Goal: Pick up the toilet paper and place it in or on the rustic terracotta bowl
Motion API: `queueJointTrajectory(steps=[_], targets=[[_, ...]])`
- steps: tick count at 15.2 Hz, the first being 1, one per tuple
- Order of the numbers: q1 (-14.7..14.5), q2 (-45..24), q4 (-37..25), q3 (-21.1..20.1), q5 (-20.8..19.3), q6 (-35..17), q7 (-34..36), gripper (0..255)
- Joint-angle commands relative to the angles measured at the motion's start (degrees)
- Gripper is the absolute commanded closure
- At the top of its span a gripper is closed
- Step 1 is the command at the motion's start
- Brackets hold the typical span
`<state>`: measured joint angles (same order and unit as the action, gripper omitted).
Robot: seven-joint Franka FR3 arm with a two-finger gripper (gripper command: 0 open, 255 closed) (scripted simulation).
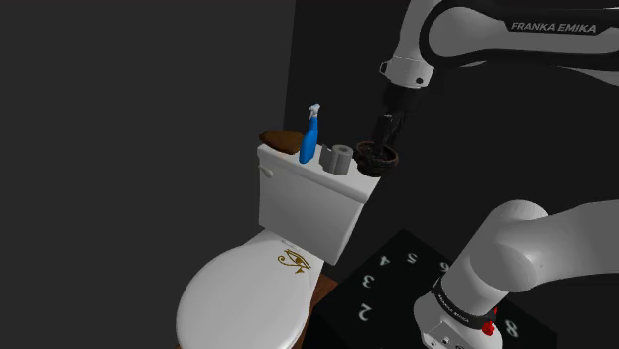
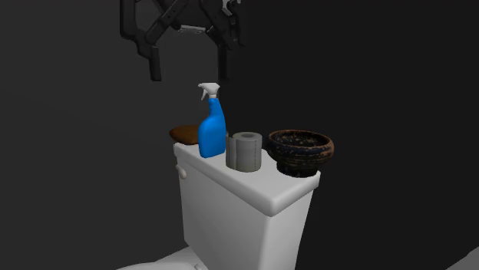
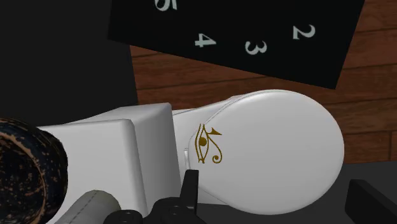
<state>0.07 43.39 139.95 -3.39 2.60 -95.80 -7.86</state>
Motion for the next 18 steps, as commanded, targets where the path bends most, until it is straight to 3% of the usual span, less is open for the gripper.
queueJointTrajectory(steps=[1,9,18], targets=[[0.0,0.0,0.0,0.0,0.0,0.0,0.0,0],[1.2,-15.0,-3.6,5.5,-3.5,-11.2,-10.3,0],[1.8,-34.5,-14.0,10.1,-3.7,-20.1,-21.3,0]])
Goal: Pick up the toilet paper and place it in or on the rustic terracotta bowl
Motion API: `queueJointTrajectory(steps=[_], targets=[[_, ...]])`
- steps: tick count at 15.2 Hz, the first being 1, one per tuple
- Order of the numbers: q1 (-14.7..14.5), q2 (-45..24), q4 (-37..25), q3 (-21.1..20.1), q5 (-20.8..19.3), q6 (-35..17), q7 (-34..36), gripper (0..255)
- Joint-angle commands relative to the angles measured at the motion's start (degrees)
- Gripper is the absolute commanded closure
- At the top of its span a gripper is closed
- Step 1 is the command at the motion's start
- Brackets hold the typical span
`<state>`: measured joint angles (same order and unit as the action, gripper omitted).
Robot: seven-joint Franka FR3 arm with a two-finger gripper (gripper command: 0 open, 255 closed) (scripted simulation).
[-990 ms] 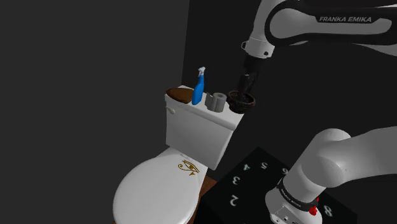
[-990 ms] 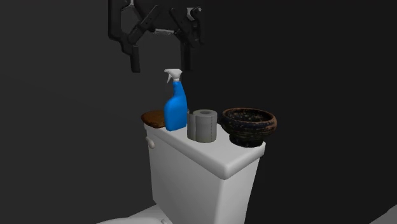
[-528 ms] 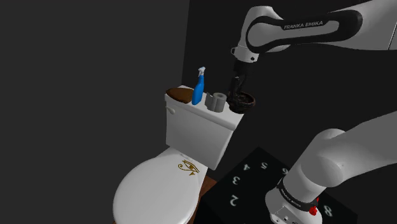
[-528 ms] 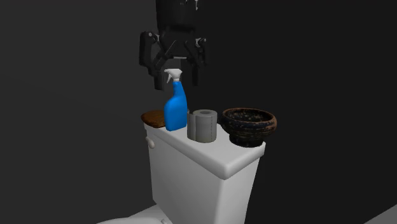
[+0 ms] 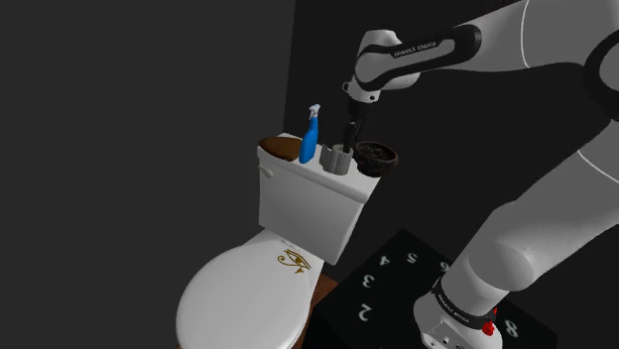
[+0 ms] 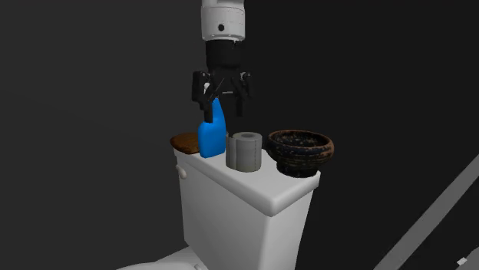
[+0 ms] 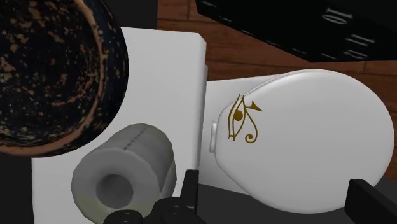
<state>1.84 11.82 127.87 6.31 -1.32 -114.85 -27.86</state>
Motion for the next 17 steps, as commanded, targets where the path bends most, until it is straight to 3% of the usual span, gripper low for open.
queueJointTrajectory(steps=[1,11,17], targets=[[0.1,-5.2,-3.5,0.7,0.4,-1.7,-2.5,0],[2.1,-27.2,-22.6,1.8,3.6,-4.1,-13.2,0],[2.2,-29.0,-20.4,1.7,4.0,-8.2,-13.5,0]])
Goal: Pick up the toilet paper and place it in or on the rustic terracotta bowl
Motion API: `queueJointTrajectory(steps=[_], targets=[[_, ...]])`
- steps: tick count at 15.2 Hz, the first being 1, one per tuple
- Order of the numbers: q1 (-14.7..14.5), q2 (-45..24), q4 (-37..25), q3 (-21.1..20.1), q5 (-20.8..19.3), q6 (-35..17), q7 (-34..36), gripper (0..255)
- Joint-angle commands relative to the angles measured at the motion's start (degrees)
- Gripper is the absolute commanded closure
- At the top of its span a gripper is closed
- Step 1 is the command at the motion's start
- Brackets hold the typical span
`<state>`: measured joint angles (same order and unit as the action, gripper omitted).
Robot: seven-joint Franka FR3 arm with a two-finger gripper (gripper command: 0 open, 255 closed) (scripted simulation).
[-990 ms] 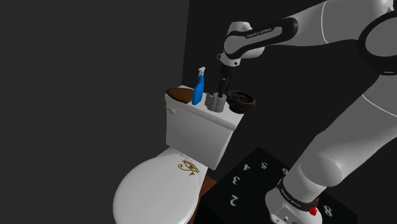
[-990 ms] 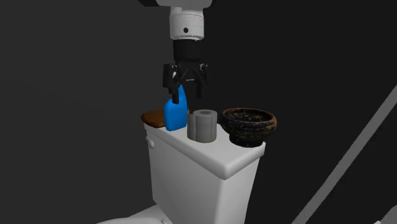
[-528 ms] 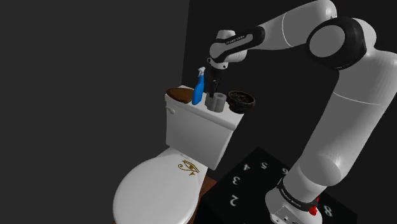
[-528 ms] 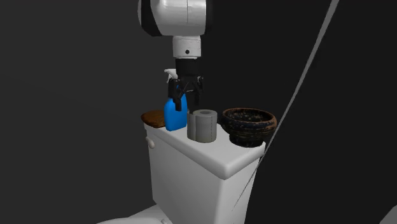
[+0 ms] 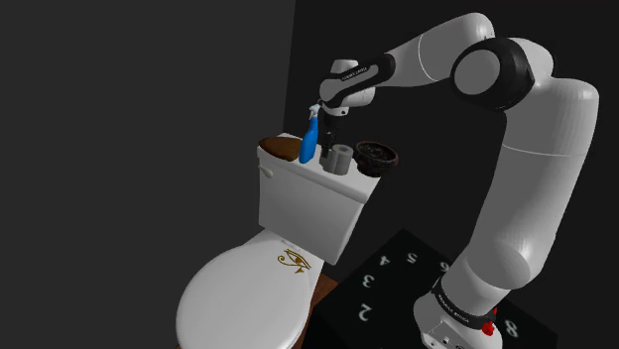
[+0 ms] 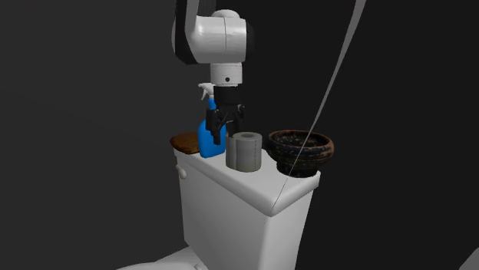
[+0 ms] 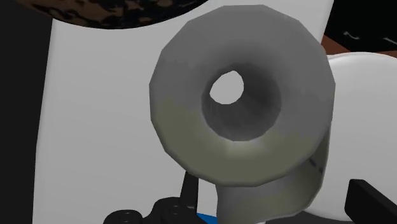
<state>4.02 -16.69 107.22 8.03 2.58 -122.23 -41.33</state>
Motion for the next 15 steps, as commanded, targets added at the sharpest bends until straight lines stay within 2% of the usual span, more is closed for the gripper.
queueJointTrajectory(steps=[1,9,10,15], targets=[[0.0,-0.9,0.6,-0.1,0.1,-1.4,0.0,0],[0.0,-1.1,0.8,-0.1,0.2,-1.8,-0.1,0],[0.0,-1.1,0.6,-0.1,0.2,-1.7,-0.1,255],[0.1,-1.0,0.0,0.0,0.2,-1.0,-0.1,255]])
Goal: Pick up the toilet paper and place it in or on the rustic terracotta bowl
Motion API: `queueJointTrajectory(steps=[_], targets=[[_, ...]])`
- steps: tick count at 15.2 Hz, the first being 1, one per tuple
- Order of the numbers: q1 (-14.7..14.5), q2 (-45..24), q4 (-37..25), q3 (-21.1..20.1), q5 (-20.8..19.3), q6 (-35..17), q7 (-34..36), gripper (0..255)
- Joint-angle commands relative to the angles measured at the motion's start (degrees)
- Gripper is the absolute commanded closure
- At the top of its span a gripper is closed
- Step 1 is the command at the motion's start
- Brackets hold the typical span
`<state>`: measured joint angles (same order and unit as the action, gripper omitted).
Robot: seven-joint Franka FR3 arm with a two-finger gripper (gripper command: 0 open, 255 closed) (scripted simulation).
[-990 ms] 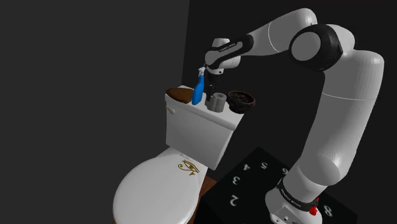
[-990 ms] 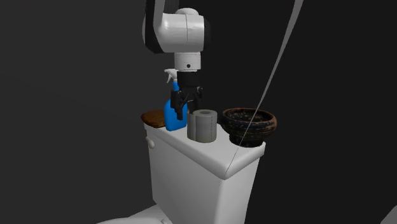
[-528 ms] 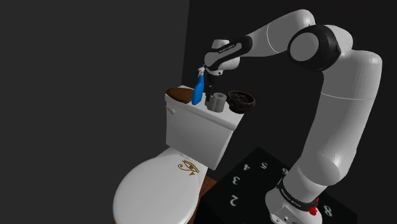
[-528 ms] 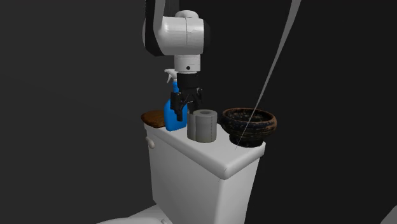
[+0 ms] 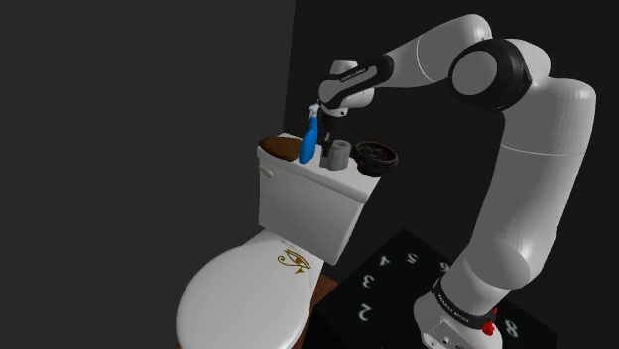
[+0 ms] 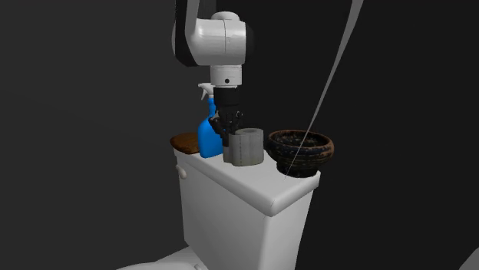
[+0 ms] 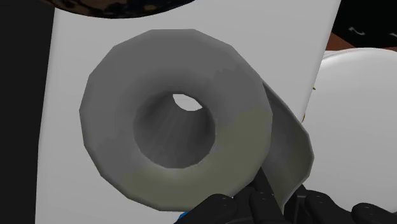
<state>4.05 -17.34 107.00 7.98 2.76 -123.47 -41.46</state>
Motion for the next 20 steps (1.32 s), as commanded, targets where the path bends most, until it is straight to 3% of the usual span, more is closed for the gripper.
queueJointTrajectory(steps=[1,4,20], targets=[[0.0,-0.4,0.3,0.0,0.0,0.1,0.0,255],[0.0,-0.4,1.0,0.0,0.0,-0.6,0.1,255],[-0.2,4.3,-5.2,0.3,-0.9,10.3,0.6,255]])
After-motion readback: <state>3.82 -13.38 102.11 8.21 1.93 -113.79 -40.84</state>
